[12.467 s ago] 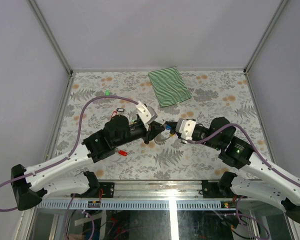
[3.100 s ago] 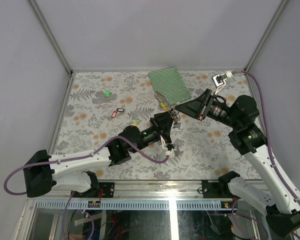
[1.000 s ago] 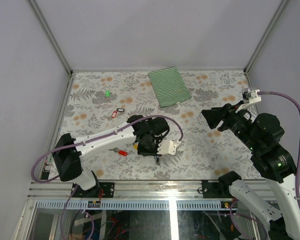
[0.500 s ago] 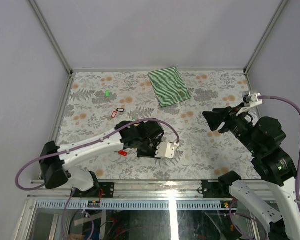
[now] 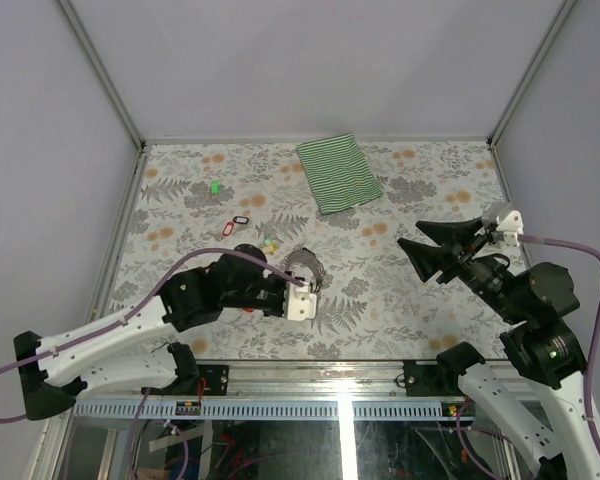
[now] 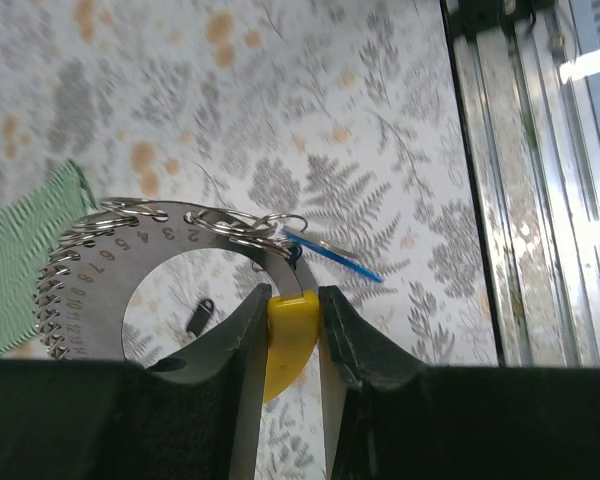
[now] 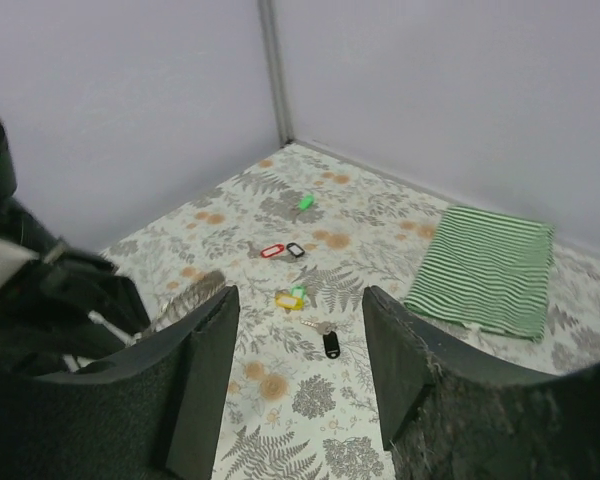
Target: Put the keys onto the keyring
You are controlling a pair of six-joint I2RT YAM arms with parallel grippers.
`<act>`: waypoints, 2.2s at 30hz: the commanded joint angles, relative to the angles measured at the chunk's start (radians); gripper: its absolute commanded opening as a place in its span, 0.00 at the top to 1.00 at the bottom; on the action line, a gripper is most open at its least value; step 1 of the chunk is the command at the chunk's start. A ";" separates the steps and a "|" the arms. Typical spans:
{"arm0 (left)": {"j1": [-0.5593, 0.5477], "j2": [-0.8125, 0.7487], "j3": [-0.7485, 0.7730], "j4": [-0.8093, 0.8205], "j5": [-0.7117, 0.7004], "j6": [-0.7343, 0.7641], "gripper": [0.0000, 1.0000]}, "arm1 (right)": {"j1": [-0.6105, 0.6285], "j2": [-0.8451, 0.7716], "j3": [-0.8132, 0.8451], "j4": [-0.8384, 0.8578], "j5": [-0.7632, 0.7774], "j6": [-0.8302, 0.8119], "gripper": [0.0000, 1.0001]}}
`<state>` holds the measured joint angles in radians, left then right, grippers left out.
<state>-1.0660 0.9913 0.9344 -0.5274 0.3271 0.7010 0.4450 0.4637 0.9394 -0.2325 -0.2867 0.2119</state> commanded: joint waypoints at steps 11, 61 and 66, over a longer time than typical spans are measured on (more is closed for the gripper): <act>-0.008 -0.114 -0.118 0.582 0.084 -0.259 1.00 | -0.002 -0.005 -0.126 0.376 -0.402 -0.161 0.45; 0.161 -0.258 -0.288 0.827 0.293 0.114 1.00 | 0.188 0.307 -0.144 0.776 -0.600 0.192 0.62; 0.167 -0.253 -0.272 0.787 0.318 0.160 1.00 | 0.194 0.359 -0.173 0.932 -0.647 0.301 0.58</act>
<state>-0.9066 0.7433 0.6479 0.1757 0.5888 0.8200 0.6273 0.7921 0.7727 0.4980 -0.9253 0.3973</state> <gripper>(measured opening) 0.238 0.409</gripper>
